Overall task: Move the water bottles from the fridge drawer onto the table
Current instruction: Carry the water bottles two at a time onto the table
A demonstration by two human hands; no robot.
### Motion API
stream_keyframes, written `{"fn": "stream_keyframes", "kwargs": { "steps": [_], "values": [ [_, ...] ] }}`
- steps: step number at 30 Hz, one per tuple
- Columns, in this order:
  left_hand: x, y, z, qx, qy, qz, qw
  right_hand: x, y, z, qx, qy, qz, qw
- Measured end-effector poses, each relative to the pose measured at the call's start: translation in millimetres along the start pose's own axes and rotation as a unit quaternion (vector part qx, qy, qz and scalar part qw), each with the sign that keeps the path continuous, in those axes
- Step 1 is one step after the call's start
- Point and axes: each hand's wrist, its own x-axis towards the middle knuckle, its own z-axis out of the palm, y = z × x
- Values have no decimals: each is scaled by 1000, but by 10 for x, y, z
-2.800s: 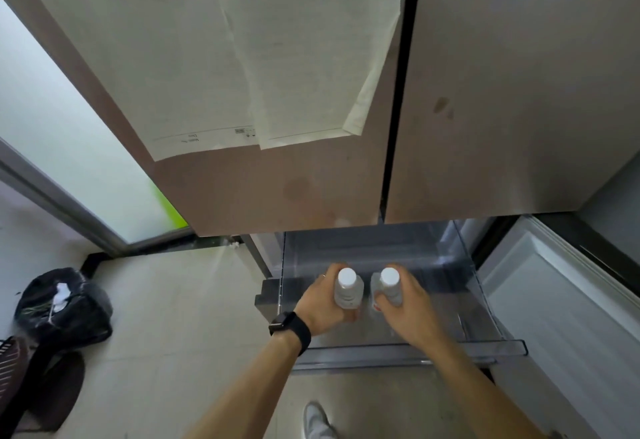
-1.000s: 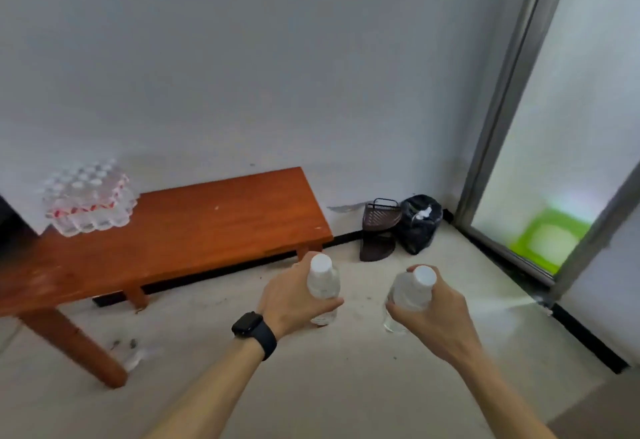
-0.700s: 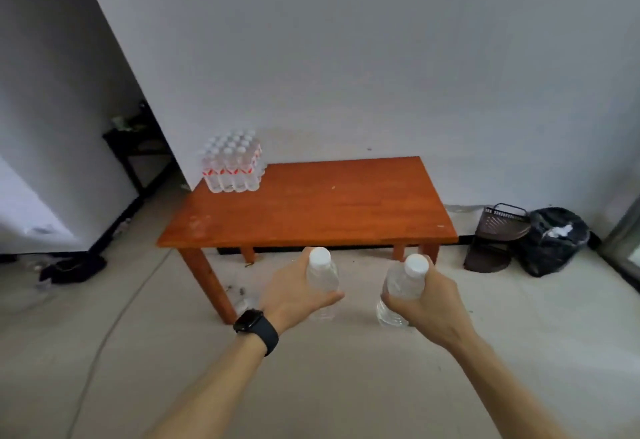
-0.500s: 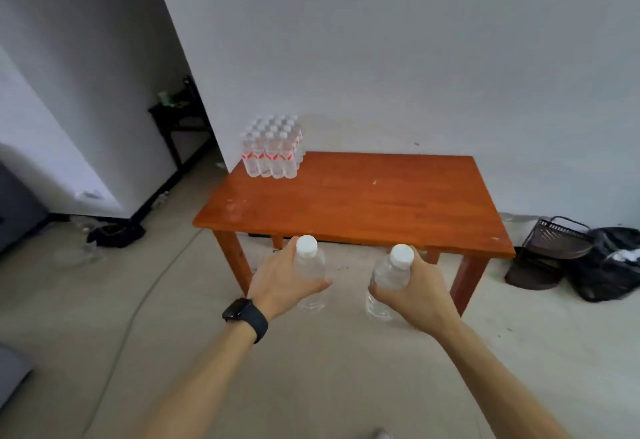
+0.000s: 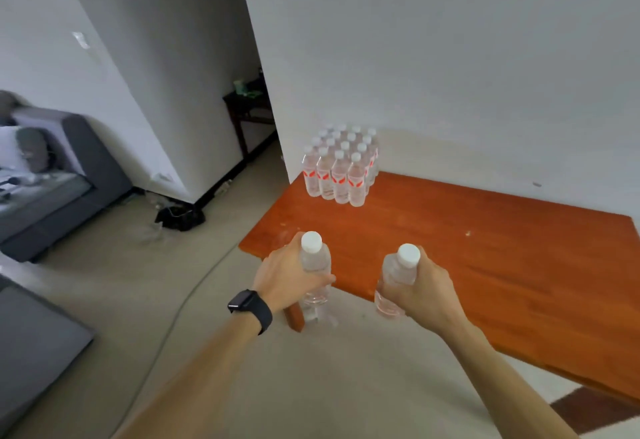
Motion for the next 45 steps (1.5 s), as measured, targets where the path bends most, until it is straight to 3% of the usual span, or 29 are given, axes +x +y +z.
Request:
{"fn": "stream_keyframes", "kwargs": {
  "steps": [4, 12, 21, 28, 34, 45],
  "values": [
    [674, -251, 8, -20, 25, -18, 999, 693, -81, 111, -32, -17, -11, 999],
    [1754, -886, 150, -61, -1, -45, 997, 1878, -179, 586, -60, -41, 25, 997],
    [3353, -1725, 272, -42, -74, -36, 996, 3231, -423, 1528, -89, -46, 93, 991],
    [4457, -2180, 375, -98, -155, -15, 983, 4091, -614, 2198, -132, -43, 168, 976],
    [4966, -2374, 540, -114, -202, 11, 973, 4481, -744, 2555, -113, 18, 178, 977],
    [5254, -2485, 742, -103, -236, 17, 966, 4734, -640, 2738, -59, 18, 212, 975]
  ]
}}
